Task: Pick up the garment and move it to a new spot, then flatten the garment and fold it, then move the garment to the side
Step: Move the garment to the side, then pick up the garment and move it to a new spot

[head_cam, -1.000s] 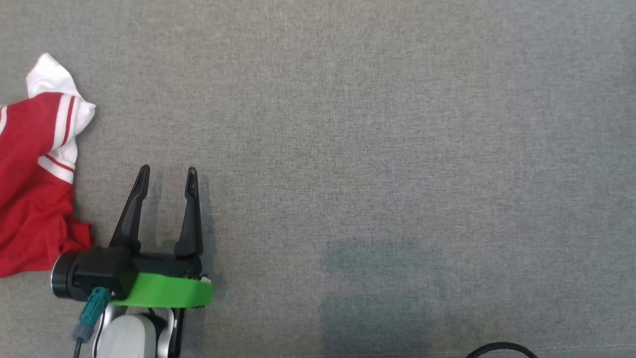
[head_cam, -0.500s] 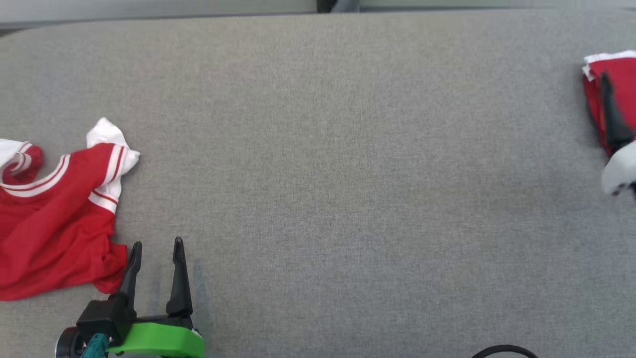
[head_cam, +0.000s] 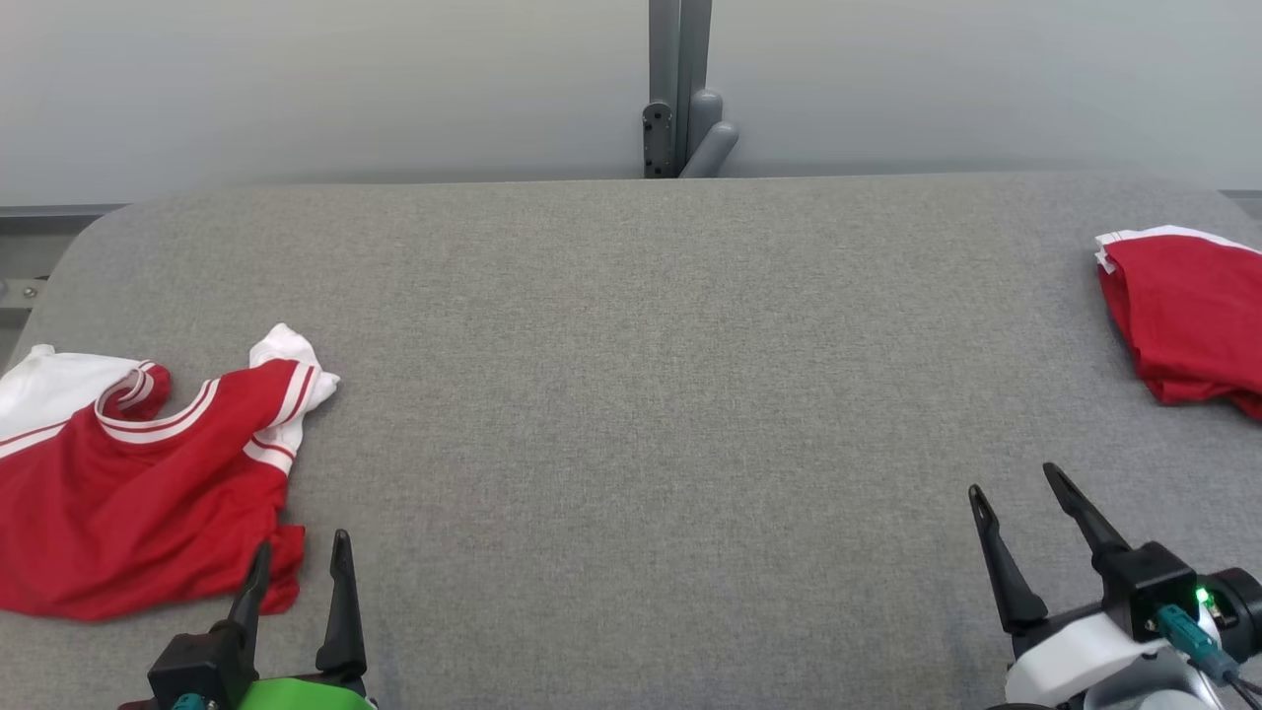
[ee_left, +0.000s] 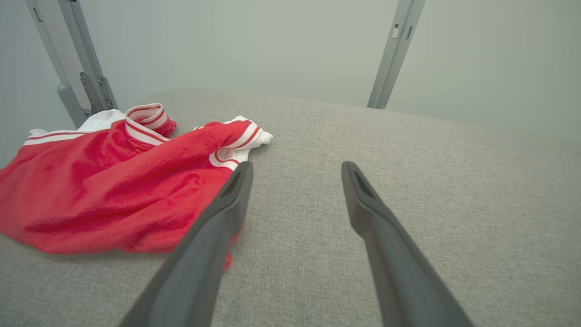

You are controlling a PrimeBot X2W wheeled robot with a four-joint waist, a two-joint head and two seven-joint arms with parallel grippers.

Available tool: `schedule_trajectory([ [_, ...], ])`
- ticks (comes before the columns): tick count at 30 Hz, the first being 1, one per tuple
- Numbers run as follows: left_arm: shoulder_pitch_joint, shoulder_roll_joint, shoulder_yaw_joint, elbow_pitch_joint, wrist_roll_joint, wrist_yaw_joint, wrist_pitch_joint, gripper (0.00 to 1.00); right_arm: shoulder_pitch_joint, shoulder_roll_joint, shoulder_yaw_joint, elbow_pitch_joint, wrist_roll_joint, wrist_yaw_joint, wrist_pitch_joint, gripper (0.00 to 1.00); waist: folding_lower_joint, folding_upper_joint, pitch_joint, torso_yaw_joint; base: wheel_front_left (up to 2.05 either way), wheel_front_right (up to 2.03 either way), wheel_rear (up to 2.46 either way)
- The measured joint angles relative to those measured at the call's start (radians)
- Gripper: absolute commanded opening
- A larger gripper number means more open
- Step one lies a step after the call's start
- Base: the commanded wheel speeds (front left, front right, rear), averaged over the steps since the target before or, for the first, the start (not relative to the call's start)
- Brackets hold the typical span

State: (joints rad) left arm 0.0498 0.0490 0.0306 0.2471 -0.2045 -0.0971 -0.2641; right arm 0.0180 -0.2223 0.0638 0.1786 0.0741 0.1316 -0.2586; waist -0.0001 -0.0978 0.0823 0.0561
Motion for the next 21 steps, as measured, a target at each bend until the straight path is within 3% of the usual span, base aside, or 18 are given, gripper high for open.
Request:
schedule_trajectory([
  [12, 0.027, 0.0, 0.002, 0.015, -0.015, -0.029, 0.0, 1.0, 0.1, 0.113, -0.139, -0.056, -0.069, 0.0, 0.0, 1.0, 0.0, 0.0001, -0.021, -0.004, 0.0, 0.0, 0.0],
  [21, 0.025, 0.0, -0.013, 0.012, -0.021, -0.031, 0.0, 1.0, 0.092, 0.136, -0.168, -0.063, -0.077, 0.0, 0.0, 1.0, 0.0, 0.0002, -0.016, -0.001, 0.0, 0.0, 0.0],
])
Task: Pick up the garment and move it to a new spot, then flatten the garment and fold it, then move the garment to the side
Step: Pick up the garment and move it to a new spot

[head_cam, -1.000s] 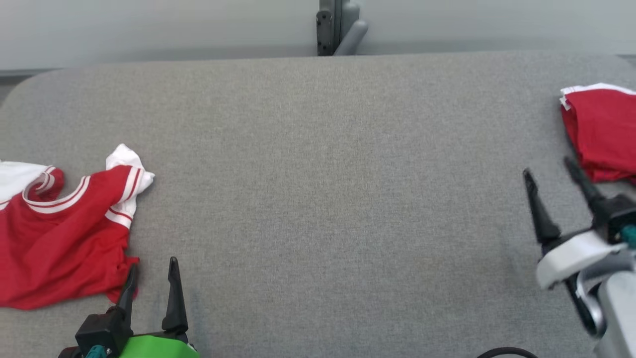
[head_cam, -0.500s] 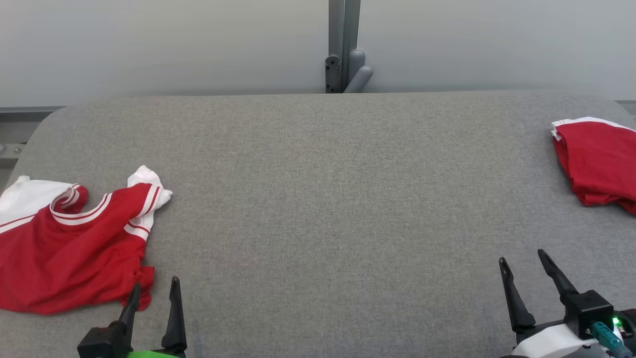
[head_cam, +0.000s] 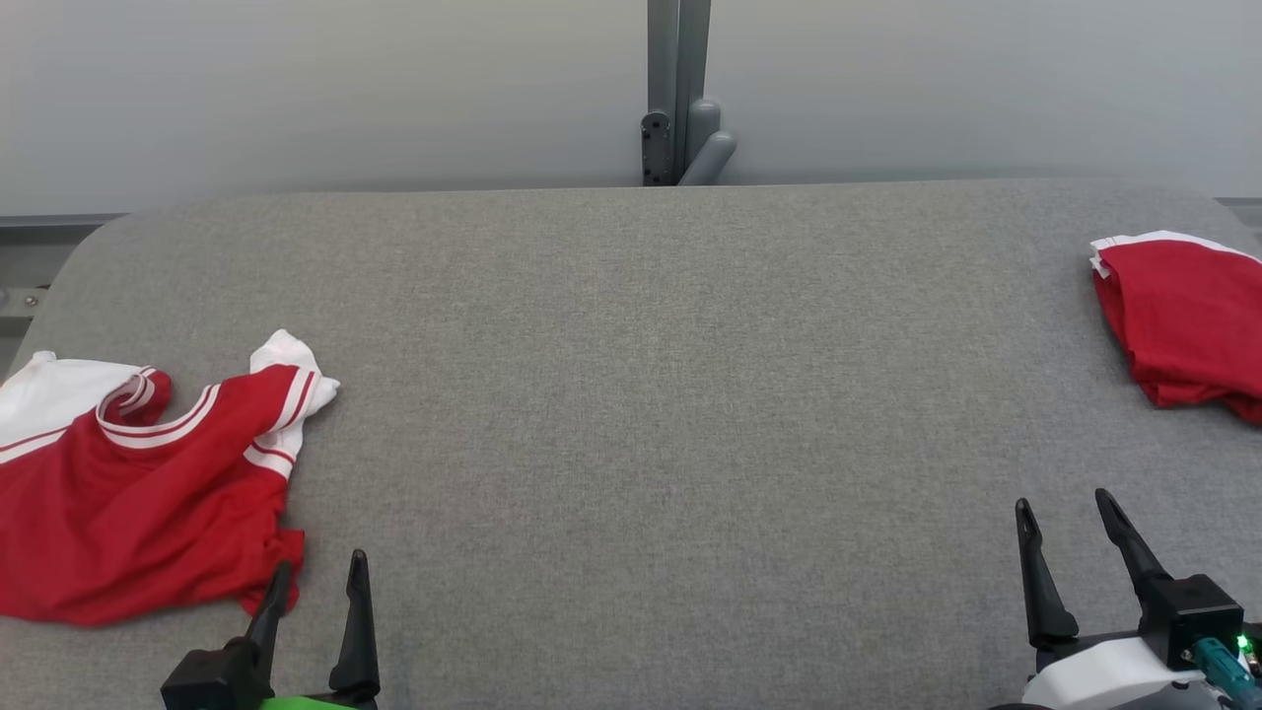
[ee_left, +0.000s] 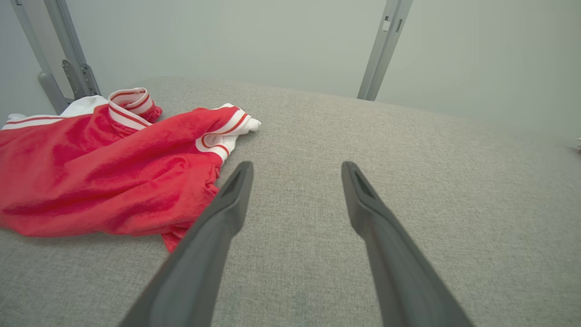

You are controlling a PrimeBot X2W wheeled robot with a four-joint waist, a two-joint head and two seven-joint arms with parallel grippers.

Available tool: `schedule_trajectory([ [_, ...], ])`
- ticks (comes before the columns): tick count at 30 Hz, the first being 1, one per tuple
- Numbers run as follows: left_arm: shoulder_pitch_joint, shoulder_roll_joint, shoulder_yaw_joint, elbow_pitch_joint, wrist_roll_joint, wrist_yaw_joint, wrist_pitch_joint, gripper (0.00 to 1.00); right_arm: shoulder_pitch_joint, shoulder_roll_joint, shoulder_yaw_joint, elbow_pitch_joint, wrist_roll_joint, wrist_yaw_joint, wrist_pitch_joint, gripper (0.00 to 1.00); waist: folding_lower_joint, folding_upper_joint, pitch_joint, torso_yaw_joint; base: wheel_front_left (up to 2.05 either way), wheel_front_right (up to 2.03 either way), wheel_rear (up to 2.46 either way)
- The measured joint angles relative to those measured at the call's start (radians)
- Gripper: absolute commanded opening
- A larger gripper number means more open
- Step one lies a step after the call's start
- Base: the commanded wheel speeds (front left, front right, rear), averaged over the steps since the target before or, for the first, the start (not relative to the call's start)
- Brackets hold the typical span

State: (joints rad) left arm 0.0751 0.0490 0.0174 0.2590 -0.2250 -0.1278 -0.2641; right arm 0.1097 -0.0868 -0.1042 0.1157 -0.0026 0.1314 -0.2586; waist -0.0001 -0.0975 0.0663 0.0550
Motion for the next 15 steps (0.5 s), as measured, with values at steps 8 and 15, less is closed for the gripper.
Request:
schedule_trajectory([
  [8, 0.0, 0.0, -0.001, -0.001, 0.001, -0.001, 0.0, 1.0, -0.008, 0.01, -0.009, 0.005, -0.001, 0.0, 0.0, 1.0, 0.0, 0.0001, 0.003, 0.012, 0.0, 0.0, 0.0],
  [15, -0.018, 0.0, 0.01, 0.001, 0.018, -0.001, 0.0, 1.0, 0.014, 0.011, -0.008, 0.002, -0.004, 0.0, 0.0, 1.0, 0.0, 0.0001, 0.001, 0.077, 0.0, 0.0, 0.0],
])
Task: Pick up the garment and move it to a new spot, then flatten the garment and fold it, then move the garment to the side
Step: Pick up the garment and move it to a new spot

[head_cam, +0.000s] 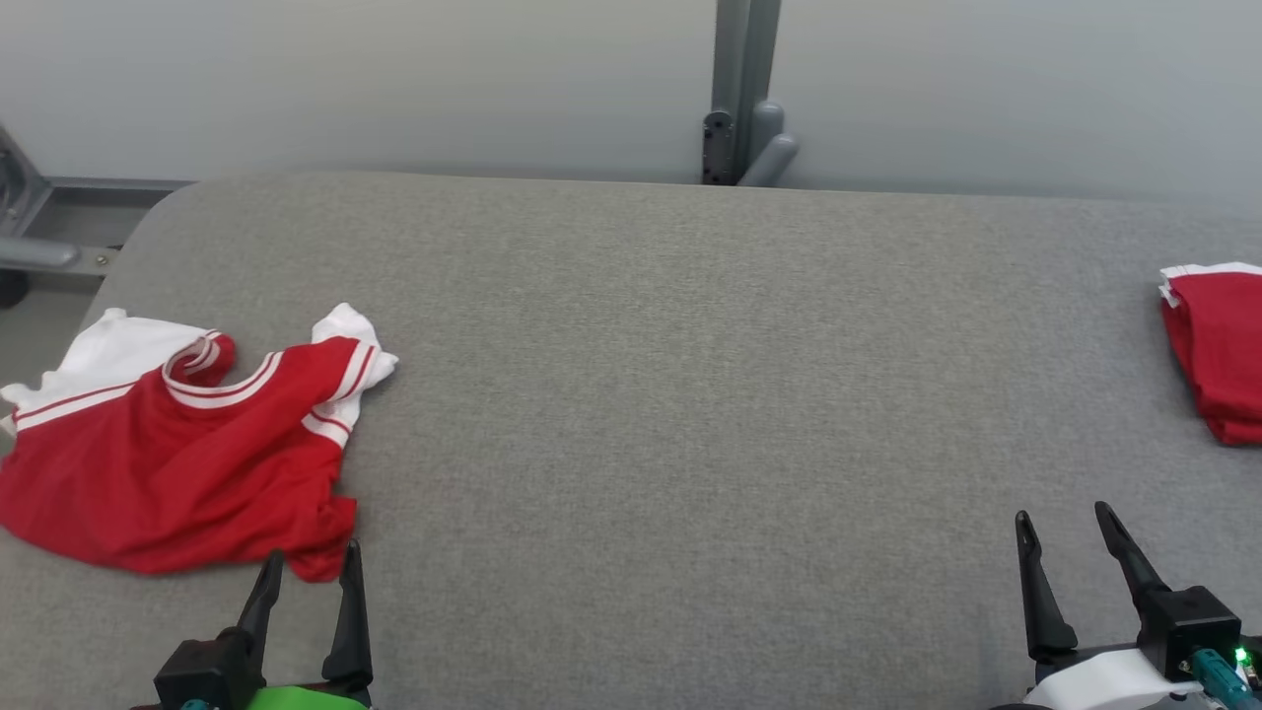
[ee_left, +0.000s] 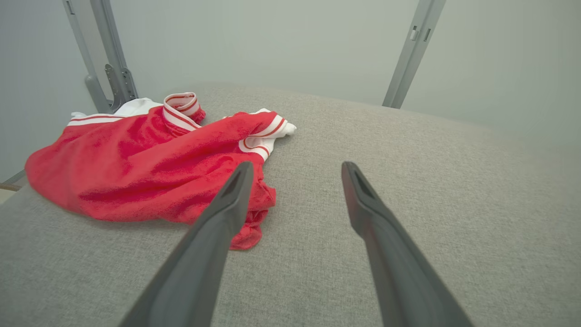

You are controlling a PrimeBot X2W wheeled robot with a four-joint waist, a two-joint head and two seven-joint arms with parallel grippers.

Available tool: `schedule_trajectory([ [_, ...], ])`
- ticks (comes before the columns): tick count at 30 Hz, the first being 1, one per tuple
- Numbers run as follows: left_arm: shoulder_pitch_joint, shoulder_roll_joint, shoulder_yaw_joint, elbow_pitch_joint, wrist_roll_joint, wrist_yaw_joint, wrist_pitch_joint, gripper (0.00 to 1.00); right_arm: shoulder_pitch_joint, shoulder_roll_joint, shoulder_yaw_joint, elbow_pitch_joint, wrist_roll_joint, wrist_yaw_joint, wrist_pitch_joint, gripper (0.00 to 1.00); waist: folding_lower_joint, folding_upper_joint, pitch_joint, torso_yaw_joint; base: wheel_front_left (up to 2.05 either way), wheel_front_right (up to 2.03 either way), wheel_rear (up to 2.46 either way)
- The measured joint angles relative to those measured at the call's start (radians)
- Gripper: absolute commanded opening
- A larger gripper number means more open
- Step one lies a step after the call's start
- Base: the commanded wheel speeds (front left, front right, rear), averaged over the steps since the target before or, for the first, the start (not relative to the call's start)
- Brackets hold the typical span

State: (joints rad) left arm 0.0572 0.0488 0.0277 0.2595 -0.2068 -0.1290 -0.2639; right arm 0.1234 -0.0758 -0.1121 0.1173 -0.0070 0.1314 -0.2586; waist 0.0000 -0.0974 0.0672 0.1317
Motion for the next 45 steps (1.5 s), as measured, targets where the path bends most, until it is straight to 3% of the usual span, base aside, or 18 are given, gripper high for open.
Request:
schedule_trajectory([
  [7, 0.021, 0.0, 0.048, 0.002, 0.022, 0.0, 0.0, 1.0, 0.001, 0.007, 0.072, 0.006, 0.003, 0.0, 0.0, 1.0, 0.0, 0.0, -0.01, 0.137, 0.0, 0.0, 0.0],
  [13, 0.058, 0.001, 0.115, -0.03, 0.001, 0.0, 0.0, 1.0, -0.096, -0.002, 0.2, 0.012, 0.004, 0.0, 0.0, 1.0, 0.0, 0.0, -0.018, 0.263, 0.0, 0.0, 0.0],
  [19, 0.047, 0.002, 0.103, -0.033, -0.029, 0.0, 0.0, 1.0, -0.112, -0.033, 0.232, 0.005, 0.018, 0.0, 0.0, 1.0, 0.0, 0.0, -0.013, 0.338, 0.0, 0.0, 0.0],
  [23, -0.06, 0.002, 0.032, 0.057, -0.032, 0.0, 0.0, 1.0, -0.102, -0.064, 0.215, -0.027, 0.016, 0.0, 0.0, 1.0, 0.0, 0.0, 0.01, 0.357, 0.0, 0.0, 0.0],
  [28, -0.325, 0.005, -0.03, 0.231, -0.109, 0.0, 0.0, 1.0, -0.171, -0.157, 0.202, -0.077, 0.0, 0.0, 0.0, 1.0, 0.0, 0.0, 0.078, 0.378, 0.0, 0.0, 0.0],
  [34, -0.632, 0.014, -0.041, 0.504, -0.179, 0.0, 0.061, 1.0, -0.243, -0.242, 0.183, -0.121, -0.005, 0.0, 0.0, 1.0, 0.0001, 0.0001, 0.202, 0.387, 0.0, 0.0, 0.0],
  [39, -0.795, 0.016, -0.064, 0.68, -0.238, 0.0, 0.089, 1.0, -0.267, -0.263, 0.182, -0.136, -0.006, 0.0, 0.0, 1.0, 0.0002, 0.0001, 0.324, 0.367, 0.0, 0.0, 0.0],
  [45, -0.874, 0.028, -0.084, 0.872, -0.279, 0.0, 0.15, 1.0, -0.291, -0.269, 0.18, -0.144, -0.006, 0.0, 0.0, 1.0, 0.0004, 0.0003, 0.461, 0.309, 0.0, 0.0, 0.0],
])
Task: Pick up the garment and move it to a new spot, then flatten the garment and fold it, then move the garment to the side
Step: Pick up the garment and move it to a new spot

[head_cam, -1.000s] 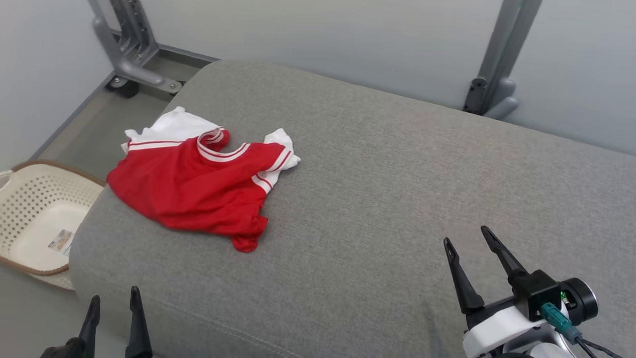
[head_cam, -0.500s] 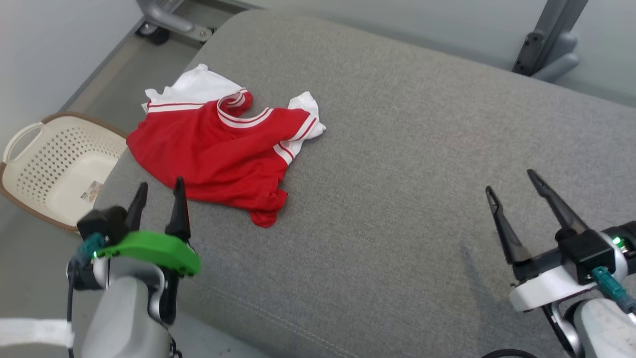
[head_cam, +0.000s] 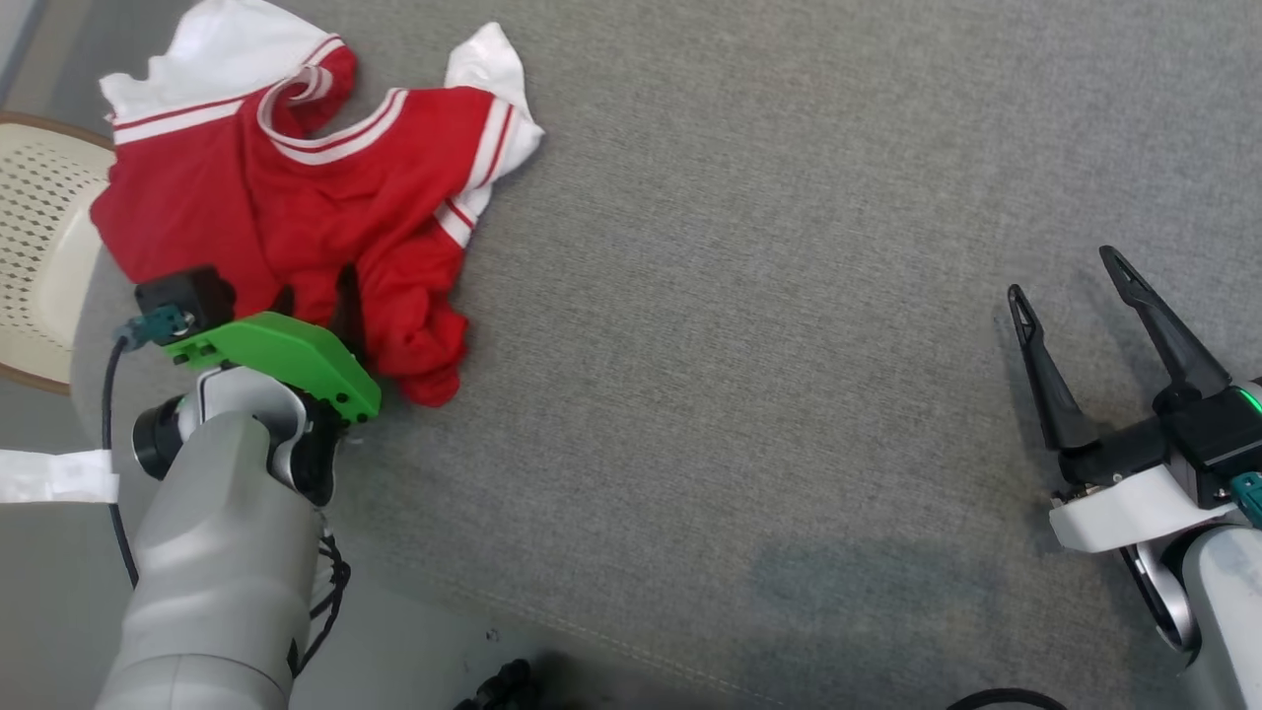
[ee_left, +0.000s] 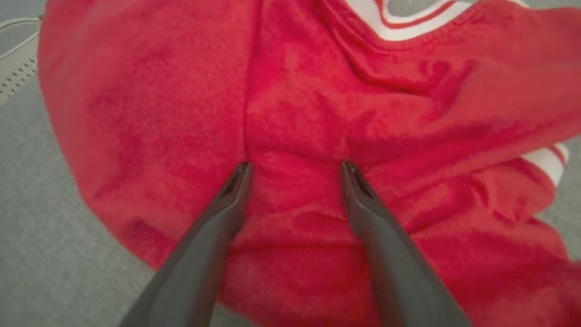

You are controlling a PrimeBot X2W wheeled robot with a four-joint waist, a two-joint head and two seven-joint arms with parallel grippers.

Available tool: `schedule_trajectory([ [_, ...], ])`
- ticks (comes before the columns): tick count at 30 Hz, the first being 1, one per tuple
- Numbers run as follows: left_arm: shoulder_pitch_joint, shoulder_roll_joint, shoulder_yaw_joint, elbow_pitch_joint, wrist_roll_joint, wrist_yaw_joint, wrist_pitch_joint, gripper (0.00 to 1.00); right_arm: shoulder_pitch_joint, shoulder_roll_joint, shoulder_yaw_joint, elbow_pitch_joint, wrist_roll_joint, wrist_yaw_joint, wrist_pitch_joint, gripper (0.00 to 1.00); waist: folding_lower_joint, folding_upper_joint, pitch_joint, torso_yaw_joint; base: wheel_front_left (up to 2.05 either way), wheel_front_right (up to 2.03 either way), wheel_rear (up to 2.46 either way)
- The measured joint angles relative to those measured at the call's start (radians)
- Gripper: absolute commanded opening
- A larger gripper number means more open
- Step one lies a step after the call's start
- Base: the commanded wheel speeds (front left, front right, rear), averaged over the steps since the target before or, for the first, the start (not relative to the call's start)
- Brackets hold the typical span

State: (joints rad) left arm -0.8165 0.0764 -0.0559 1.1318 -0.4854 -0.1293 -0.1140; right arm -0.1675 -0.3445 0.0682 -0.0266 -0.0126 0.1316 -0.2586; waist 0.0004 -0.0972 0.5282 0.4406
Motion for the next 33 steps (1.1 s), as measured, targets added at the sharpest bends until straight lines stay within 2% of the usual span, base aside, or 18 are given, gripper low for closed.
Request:
schedule_trajectory([
  [1, -0.01, 0.002, 0.001, 0.015, -0.013, 0.0, 0.007, 1.0, -0.004, 0.0, -0.001, -0.001, 0.0, 0.0, 0.0, 1.0, 0.0, 0.0, 0.016, -0.011, 0.0, 0.0, 0.0],
  [2, -0.018, 0.006, 0.001, 0.027, -0.021, 0.0, 0.013, 0.39, -0.006, 0.001, -0.002, -0.001, 0.0, 0.0, 0.0, 1.0, -0.0001, 0.0, 0.029, -0.023, 0.0, 0.0, 0.0],
  [3, -0.029, 0.014, -0.002, 0.036, -0.03, 0.001, 0.017, 0.0, -0.008, 0.005, -0.005, -0.002, 0.001, 0.0, 0.0, 1.0, -0.0002, -0.0001, 0.04, -0.036, 0.0, 0.0, 0.0],
  [6, -0.035, 0.034, -0.022, 0.036, -0.045, 0.002, 0.017, 0.0, -0.011, 0.017, -0.006, 0.001, 0.002, 0.0, 0.0, 1.0, -0.0003, -0.0002, 0.061, -0.073, 0.0, 0.0, 0.0],
  [10, -0.023, 0.054, -0.031, 0.028, -0.08, 0.006, -0.035, 0.0, -0.015, 0.046, -0.001, 0.017, 0.012, 0.0, 0.0, 1.0, -0.0004, -0.0002, 0.056, -0.107, 0.0, 0.0, 0.0],
  [13, -0.006, 0.051, -0.071, -0.03, -0.095, 0.007, -0.082, 0.0, -0.01, 0.078, 0.008, 0.03, 0.02, 0.0, 0.0, 1.0, -0.0002, -0.0001, 0.031, -0.12, 0.0, 0.0, 0.0],
  [17, 0.041, -0.014, -0.174, -0.179, -0.138, 0.0, -0.104, 0.0, 0.015, 0.124, 0.018, 0.05, 0.029, 0.0, 0.0, 1.0, -0.0002, -0.0001, -0.023, -0.132, 0.0, 0.0, 0.0],
  [22, 0.141, -0.015, -0.327, -0.423, -0.198, -0.001, -0.071, 0.0, 0.041, 0.186, 0.036, 0.062, 0.039, 0.0, 0.0, 1.0, -0.0004, -0.0002, -0.096, -0.163, 0.0, 0.0, 0.0],
  [23, 0.141, -0.015, -0.327, -0.423, -0.198, -0.001, -0.071, 0.0, 0.041, 0.186, 0.036, 0.062, 0.039, 0.0, 0.0, 1.0, -0.0004, -0.0002, -0.096, -0.163, 0.0, 0.0, 0.0],
  [29, 0.253, -0.027, -0.518, -0.731, -0.218, 0.001, 0.042, 0.0, 0.057, 0.23, 0.022, 0.064, 0.046, 0.0, 0.0, 1.0, -0.0004, -0.0003, -0.151, -0.254, 0.0, 0.0, 0.0],
  [33, 0.291, -0.027, -0.604, -0.897, -0.23, 0.044, 0.103, 0.0, 0.065, 0.249, 0.011, 0.066, 0.049, 0.0, 0.0, 1.0, -0.0004, -0.0003, -0.174, -0.336, 0.0, 0.0, 0.0],
])
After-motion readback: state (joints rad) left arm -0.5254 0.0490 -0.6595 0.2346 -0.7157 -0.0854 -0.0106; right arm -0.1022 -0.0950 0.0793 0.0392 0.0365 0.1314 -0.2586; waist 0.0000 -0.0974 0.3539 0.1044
